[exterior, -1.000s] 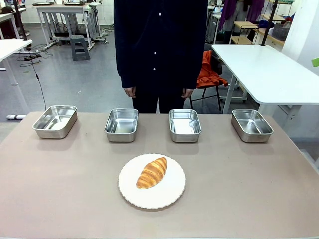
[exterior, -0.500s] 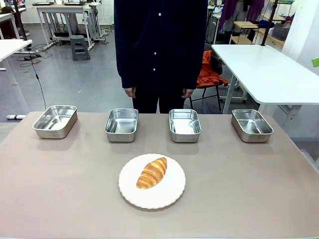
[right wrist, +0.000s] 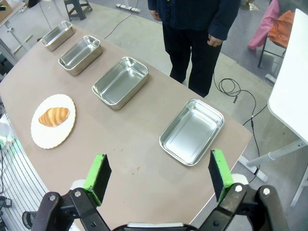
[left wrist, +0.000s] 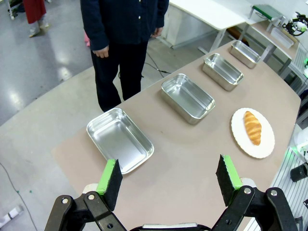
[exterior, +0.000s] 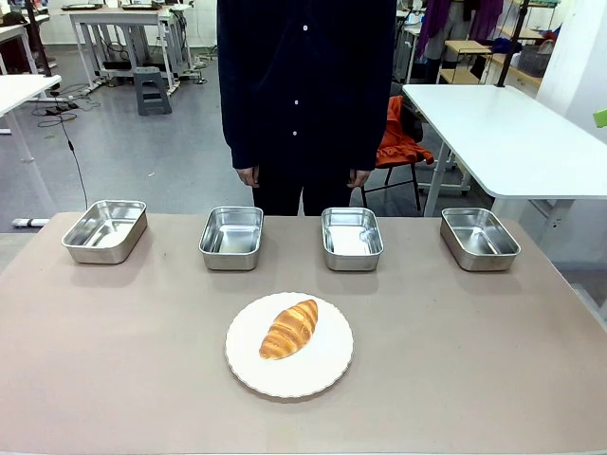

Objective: Place the bread in the container.
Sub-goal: Place the Butter Roll into the Airtight Container indicated by the human.

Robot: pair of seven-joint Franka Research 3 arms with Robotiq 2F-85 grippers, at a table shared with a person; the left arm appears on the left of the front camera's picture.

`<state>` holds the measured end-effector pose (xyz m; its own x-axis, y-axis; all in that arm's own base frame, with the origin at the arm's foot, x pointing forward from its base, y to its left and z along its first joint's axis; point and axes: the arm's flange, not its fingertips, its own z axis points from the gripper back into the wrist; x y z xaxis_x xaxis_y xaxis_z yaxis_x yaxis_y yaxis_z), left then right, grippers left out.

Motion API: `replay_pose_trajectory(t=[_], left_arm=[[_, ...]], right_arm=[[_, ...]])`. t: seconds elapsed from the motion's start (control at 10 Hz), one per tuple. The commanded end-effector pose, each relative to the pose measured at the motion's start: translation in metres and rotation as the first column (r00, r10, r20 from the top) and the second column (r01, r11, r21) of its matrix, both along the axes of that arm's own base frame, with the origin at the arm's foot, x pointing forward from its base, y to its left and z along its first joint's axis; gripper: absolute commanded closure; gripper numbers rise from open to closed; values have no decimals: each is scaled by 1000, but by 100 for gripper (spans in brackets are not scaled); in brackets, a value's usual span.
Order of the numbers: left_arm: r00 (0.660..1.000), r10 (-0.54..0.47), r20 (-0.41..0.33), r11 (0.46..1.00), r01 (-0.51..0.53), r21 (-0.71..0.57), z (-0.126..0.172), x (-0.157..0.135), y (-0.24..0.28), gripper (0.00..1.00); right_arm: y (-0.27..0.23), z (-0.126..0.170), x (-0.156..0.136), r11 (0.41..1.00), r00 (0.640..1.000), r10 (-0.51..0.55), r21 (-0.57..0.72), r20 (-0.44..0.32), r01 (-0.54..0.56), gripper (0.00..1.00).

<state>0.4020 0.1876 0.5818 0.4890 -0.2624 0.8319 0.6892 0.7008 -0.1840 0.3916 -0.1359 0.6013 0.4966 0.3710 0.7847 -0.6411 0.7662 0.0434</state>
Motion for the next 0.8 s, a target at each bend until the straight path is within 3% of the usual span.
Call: replay_pose_trajectory(t=[0.0,0.7], left_arm=[[1000,-9,9,1000,9,-4,2,-2,1,0],[1000,-9,9,1000,9,-4,2,-2,1,0]], right_arm=[[0,0,1,1000,1000,11,18,12,-11,0],[0,0,1,1000,1000,11,18,12,-11,0]])
